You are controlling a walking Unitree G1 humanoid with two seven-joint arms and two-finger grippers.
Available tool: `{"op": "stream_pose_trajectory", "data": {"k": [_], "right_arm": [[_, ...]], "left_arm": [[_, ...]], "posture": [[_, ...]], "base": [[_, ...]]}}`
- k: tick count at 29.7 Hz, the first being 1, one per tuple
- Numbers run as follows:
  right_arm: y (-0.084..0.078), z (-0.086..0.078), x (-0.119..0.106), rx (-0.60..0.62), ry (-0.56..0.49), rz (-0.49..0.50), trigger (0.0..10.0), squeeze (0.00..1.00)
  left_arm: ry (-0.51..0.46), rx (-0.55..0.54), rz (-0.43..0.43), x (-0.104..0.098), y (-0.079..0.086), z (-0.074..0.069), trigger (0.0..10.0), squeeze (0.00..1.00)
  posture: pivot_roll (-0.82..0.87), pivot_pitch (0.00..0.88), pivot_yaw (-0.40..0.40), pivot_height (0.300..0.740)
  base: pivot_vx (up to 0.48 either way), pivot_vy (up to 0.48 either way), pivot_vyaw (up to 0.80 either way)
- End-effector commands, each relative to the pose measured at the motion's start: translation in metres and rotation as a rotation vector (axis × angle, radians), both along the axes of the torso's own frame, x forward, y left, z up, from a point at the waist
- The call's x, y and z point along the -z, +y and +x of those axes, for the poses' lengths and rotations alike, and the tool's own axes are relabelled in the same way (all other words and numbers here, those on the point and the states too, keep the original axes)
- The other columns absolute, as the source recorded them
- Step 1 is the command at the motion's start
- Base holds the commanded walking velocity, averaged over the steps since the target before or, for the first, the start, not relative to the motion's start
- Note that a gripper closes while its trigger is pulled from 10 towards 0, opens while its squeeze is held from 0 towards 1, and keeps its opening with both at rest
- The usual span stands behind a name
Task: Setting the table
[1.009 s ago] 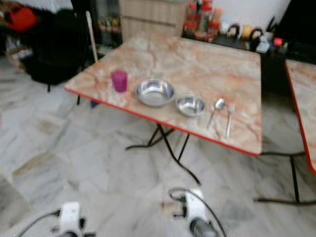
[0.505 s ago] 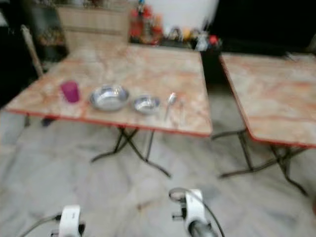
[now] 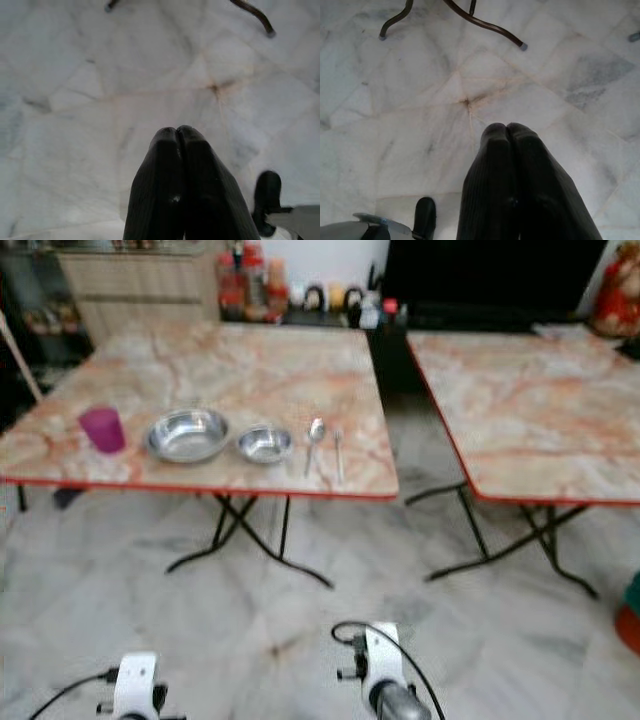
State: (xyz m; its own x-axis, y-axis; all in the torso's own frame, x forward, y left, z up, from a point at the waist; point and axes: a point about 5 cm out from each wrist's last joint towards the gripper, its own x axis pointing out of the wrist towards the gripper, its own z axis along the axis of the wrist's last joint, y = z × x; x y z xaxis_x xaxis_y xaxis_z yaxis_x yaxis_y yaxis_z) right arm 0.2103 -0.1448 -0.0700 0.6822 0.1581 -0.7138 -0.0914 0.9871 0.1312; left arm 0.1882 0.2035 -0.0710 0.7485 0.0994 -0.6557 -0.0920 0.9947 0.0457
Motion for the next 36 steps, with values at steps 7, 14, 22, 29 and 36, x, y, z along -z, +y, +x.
{"op": "stream_pose_trajectory", "data": {"k": [7,14,22,29,36], "right_arm": [[0.008,0.048,-0.038,-0.05,-0.268,0.02,10.0,0.0],[0.02,0.077,-0.077,-0.11,-0.54,0.053,10.0,0.0],[0.046,0.099,-0.115,-0.136,-0.728,0.135,10.0,0.0],[0.06,0.107,-0.128,-0.188,-0.774,0.157,10.0,0.0],[0.058,0.111,-0.133,-0.155,-0.774,0.177,10.0,0.89]], "left_arm": [[-0.378,-0.086,0.024,-0.048,0.014,0.046,10.0,0.0],[-0.681,-0.061,0.045,-0.098,0.009,0.07,10.0,0.0],[-0.837,-0.107,0.038,-0.136,0.006,0.089,10.0,0.0],[-0.86,-0.117,0.041,-0.146,0.006,0.093,10.0,0.0],[-0.864,-0.126,0.041,-0.151,0.004,0.093,10.0,0.76]], "posture": [[0.13,0.0,-0.039,0.74],[0.14,0.0,-0.049,0.74],[0.14,0.0,-0.058,0.74],[0.15,0.0,-0.063,0.74],[0.15,0.0,-0.064,0.74]], "base": [[0.0,0.0,0.0],[0.0,0.0,0.0],[0.0,0.0,0.0],[0.0,0.0,0.0],[0.0,0.0,0.0]]}}
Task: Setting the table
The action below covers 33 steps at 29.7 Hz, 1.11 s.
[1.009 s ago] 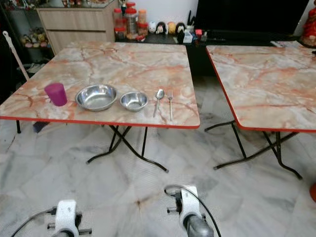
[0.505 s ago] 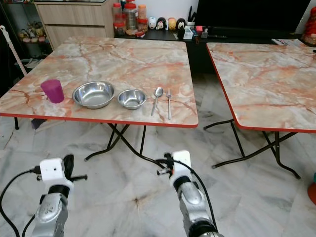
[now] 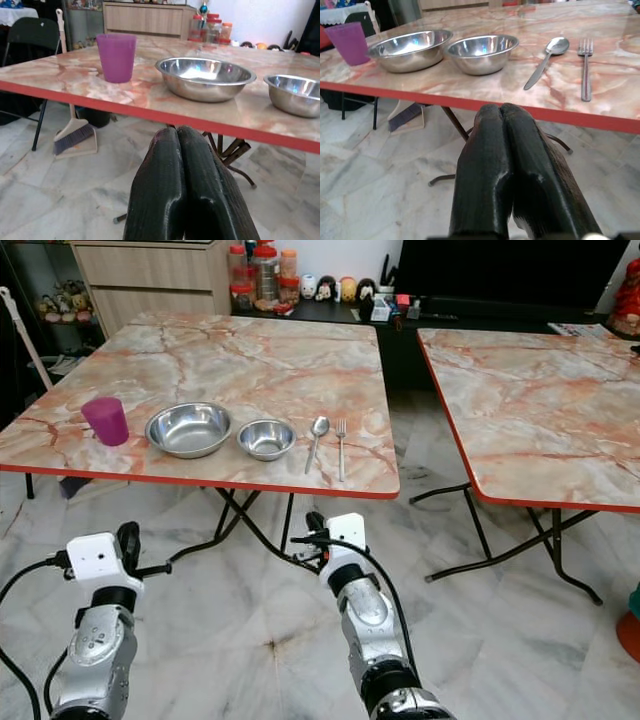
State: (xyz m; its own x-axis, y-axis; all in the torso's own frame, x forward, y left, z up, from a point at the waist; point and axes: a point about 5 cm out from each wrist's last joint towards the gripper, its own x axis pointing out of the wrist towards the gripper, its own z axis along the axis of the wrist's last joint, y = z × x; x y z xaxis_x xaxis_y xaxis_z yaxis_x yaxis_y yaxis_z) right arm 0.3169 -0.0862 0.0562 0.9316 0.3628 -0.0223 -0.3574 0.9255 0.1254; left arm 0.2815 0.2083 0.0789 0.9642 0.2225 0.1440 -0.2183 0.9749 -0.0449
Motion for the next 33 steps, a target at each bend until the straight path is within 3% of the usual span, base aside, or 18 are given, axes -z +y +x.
{"op": "stream_pose_trajectory", "data": {"k": [1,9,33], "right_arm": [[-0.001,0.005,-0.007,0.009,-0.018,0.01,10.0,1.0],[0.001,0.009,-0.016,0.034,-0.051,0.052,10.0,1.0],[0.008,0.015,-0.025,0.009,-0.069,0.058,10.0,1.0]], "left_arm": [[-0.004,0.003,-0.005,-0.001,-0.002,-0.001,10.0,1.0],[-0.002,0.056,-0.034,-0.002,-0.015,0.001,10.0,1.0],[-0.033,0.115,-0.037,-0.015,-0.022,0.015,10.0,1.0]], "posture": [[0.15,0.0,-0.062,0.74],[0.14,0.0,-0.055,0.74],[0.14,0.0,-0.048,0.74]], "base": [[0.0,0.0,0.0],[0.0,0.0,0.0],[0.0,0.0,0.0]]}}
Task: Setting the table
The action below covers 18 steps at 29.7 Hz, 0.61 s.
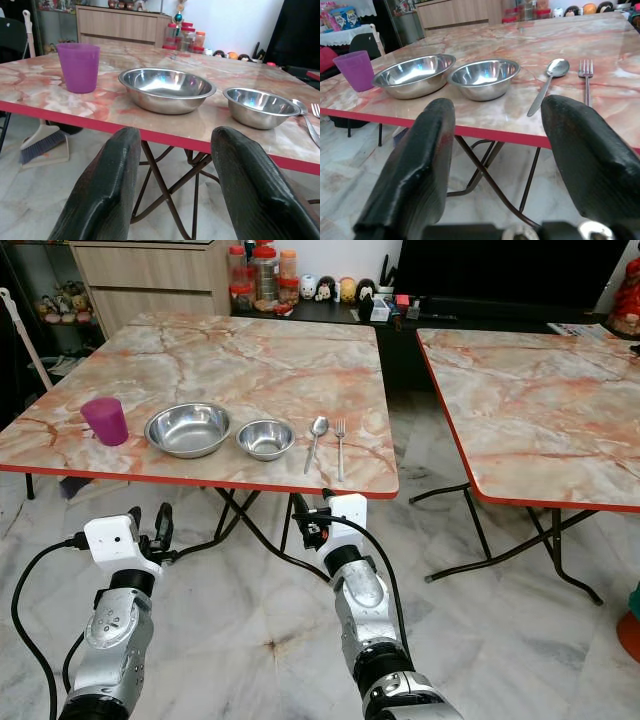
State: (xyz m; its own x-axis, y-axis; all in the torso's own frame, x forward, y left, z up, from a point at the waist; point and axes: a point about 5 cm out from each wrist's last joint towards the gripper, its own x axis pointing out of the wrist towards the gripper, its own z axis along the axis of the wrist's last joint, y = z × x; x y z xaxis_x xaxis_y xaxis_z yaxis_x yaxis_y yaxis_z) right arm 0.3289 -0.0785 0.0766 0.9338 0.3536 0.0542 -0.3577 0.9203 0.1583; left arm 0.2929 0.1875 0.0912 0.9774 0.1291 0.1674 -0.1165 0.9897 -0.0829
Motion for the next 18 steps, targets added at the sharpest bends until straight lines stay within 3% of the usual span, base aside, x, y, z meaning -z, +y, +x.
{"op": "stream_pose_trajectory", "data": {"k": [1,18], "right_arm": [[0.0001,0.0027,-0.0036,0.001,-0.008,-0.001,10.0,1.0],[0.0024,0.0016,-0.0048,0.018,-0.017,0.005,10.0,1.0]], "left_arm": [[-0.001,0.015,-0.003,-0.0029,-0.0015,0.0042,10.0,1.0],[0.016,0.036,-0.011,-0.0019,-0.0028,0.0074,10.0,1.0]], "posture": [[0.14,0.0,-0.047,0.74],[0.11,0.026,-0.031,0.74]], "base": [[0.0,0.0,0.0],[0.0,0.0,0.0]]}}
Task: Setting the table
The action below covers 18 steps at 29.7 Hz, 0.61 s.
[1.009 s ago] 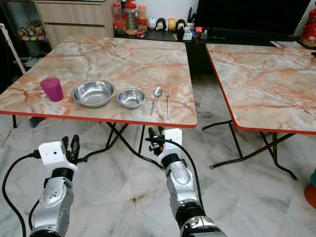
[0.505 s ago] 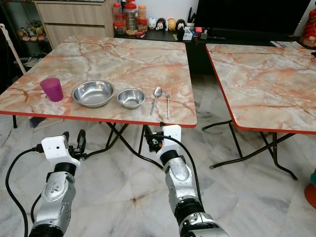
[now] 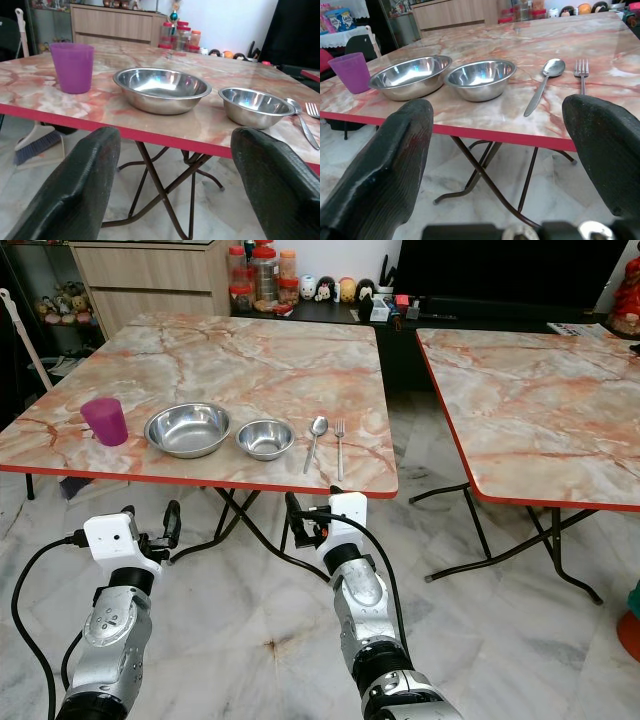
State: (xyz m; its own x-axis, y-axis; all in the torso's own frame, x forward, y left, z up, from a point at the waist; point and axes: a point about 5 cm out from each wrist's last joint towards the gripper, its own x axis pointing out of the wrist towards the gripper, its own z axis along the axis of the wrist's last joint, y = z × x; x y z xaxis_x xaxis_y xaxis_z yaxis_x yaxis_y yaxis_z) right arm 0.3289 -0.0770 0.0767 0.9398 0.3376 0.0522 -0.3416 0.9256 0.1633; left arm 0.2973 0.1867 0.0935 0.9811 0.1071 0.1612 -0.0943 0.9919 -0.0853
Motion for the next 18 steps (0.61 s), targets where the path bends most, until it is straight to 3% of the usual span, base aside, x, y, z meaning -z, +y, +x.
{"op": "stream_pose_trajectory", "data": {"k": [1,12,18], "right_arm": [[0.001,0.001,-0.004,0.0,-0.02,0.0,10.0,1.0],[0.006,0.001,-0.004,-0.047,-0.011,-0.013,10.0,1.0],[-0.004,0.005,-0.005,-0.032,-0.013,-0.044,10.0,1.0]], "left_arm": [[0.01,0.014,-0.009,0.0,-0.003,0.003,10.0,1.0],[-0.003,0.021,-0.009,-0.002,-0.009,-0.002,10.0,1.0],[-0.006,0.032,-0.028,-0.001,-0.017,0.0,10.0,1.0]], "posture": [[0.11,0.026,-0.031,0.74],[0.17,0.057,-0.06,0.74],[0.14,0.045,-0.07,0.74]], "base": [[0.0,0.0,0.0],[0.0,0.0,0.0],[0.0,0.0,0.0]]}}
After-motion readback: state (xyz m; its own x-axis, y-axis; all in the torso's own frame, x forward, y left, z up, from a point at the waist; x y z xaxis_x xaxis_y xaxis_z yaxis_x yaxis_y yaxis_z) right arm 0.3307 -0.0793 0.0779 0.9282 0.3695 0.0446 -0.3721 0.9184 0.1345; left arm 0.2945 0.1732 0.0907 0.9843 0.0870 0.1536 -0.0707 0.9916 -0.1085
